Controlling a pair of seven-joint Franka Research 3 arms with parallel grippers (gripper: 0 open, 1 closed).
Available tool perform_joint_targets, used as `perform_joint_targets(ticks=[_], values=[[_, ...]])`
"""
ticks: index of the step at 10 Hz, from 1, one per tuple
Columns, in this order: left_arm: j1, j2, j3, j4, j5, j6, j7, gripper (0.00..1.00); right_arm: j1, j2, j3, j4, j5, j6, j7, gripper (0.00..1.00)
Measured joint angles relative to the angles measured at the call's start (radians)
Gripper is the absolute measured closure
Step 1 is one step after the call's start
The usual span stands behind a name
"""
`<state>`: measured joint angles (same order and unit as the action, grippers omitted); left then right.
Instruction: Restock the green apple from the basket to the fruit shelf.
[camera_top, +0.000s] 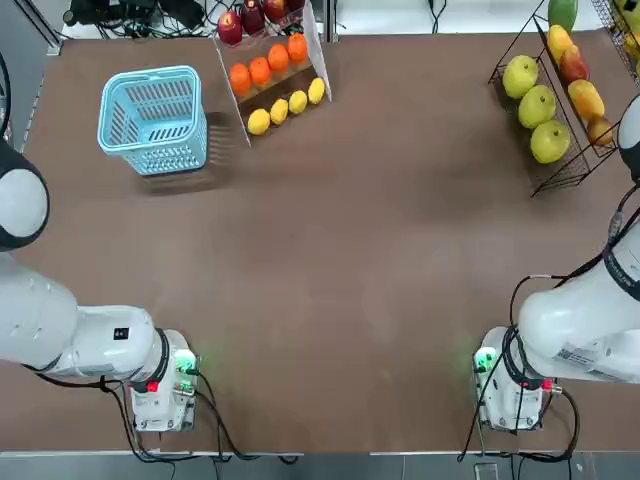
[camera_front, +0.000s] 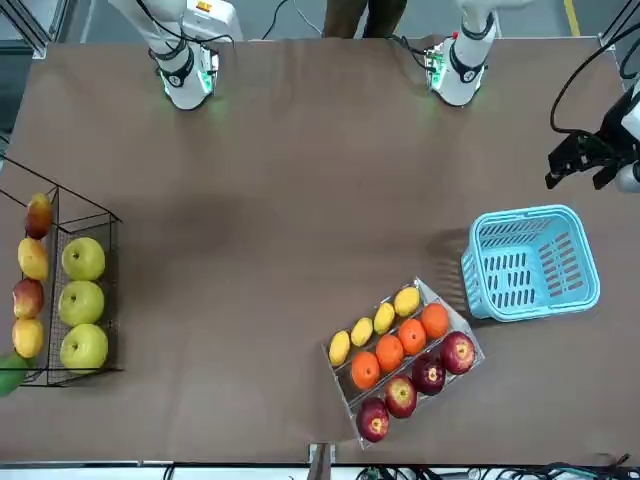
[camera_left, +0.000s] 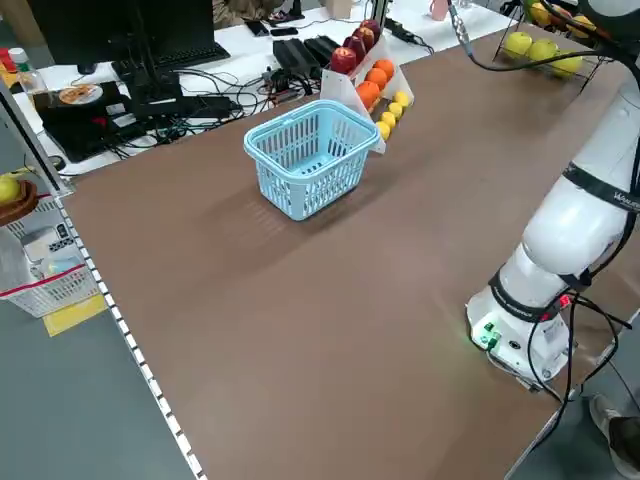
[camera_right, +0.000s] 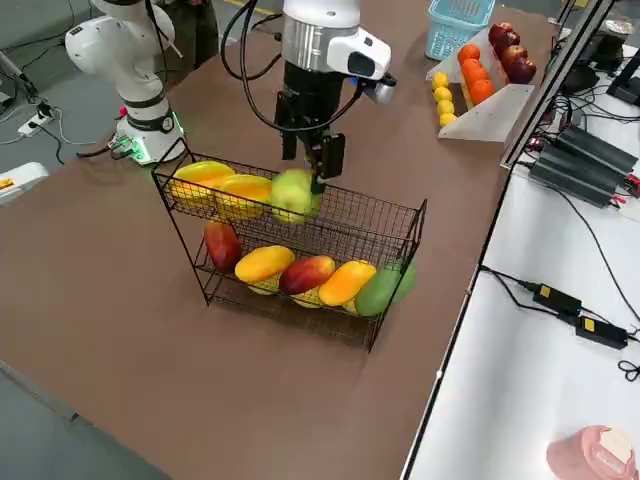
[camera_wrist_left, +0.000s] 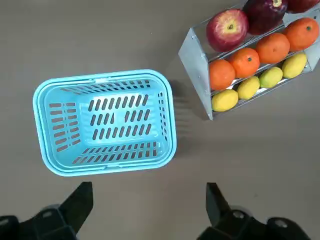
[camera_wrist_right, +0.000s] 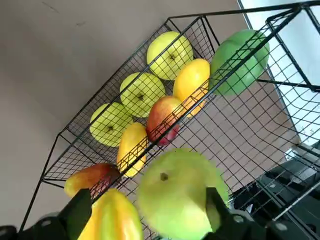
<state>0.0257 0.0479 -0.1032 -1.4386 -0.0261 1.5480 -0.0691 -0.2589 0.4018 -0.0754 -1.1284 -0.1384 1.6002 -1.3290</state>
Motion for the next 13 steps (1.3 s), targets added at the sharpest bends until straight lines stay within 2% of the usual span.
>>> perform_joint_targets(ticks=[3, 5, 10, 13], values=[[0.001, 0.0, 0.0, 0.0, 0.0, 0.0, 0.0, 0.0, -0.002, 0.0, 0.001, 0.004, 0.0, -0.003, 0.009, 0.0], [0.001, 0.0, 0.0, 0.0, 0.0, 0.0, 0.0, 0.0, 0.002, 0.0, 0.011, 0.007, 0.015, -0.008, 0.083, 0.0], [0.0, 0.0, 0.0, 0.003, 0.0, 0.0, 0.0, 0.0, 0.091, 0.001, 0.016, -0.028, 0.081, -0.013, 0.484, 0.0], [-0.002, 0.0, -0.003, 0.003, 0.0, 0.0, 0.0, 0.0, 0.143, -0.039, 0.016, -0.077, 0.126, -0.021, 0.783, 0.0]])
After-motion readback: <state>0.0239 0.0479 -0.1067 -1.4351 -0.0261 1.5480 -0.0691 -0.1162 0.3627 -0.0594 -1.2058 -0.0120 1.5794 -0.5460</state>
